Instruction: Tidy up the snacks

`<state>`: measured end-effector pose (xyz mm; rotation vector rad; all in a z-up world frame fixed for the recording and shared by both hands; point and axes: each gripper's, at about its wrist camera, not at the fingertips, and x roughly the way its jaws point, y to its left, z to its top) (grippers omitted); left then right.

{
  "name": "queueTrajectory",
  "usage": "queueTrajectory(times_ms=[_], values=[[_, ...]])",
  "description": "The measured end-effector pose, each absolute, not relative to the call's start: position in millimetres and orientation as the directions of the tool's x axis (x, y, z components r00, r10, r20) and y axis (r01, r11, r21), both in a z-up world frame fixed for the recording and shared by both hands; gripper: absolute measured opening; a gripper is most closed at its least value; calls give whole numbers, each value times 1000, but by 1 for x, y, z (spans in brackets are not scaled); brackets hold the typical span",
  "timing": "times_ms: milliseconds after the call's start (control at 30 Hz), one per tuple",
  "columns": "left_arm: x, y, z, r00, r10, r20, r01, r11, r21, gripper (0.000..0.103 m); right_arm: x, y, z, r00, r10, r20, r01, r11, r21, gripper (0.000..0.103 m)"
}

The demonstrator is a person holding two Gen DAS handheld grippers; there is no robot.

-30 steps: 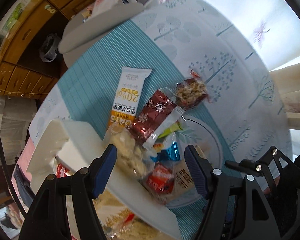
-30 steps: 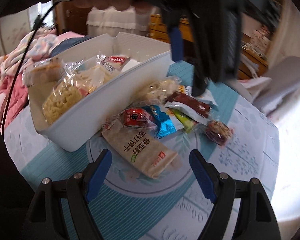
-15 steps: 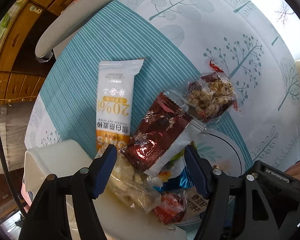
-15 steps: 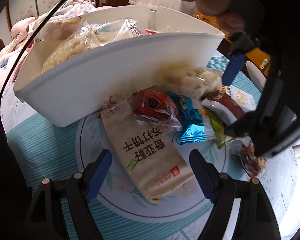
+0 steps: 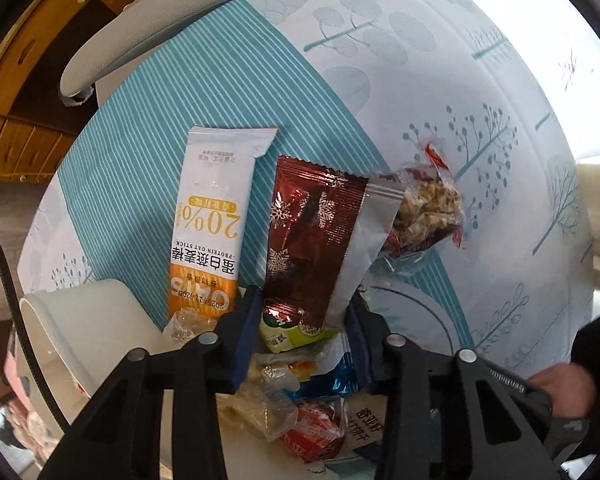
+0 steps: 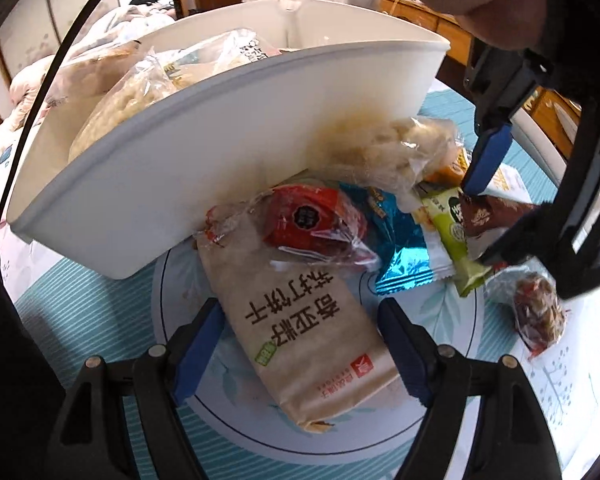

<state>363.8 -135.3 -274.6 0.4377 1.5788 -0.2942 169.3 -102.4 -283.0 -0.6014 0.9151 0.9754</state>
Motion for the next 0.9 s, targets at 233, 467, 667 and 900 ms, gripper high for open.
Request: queueTrajectory(times_ms=[233, 467, 667, 900], values=[[370, -113, -266, -11, 49, -999, 343, 938, 42, 14, 156, -106, -281, 255, 365, -896, -853, 522, -30, 63], [362, -101, -242, 14, 7, -1000, 300, 954, 11, 13, 134, -128, -279, 202, 324, -924, -789, 613, 42, 62], [346, -98, -210, 53, -43, -998, 262, 965, -28, 13, 129, -153, -277, 124, 345, -930, -647, 739, 188, 61], [309, -92, -159, 110, -123, -986, 194, 976, -100, 13, 120, -184, -273, 67, 414, -908, -438, 830, 345, 60]])
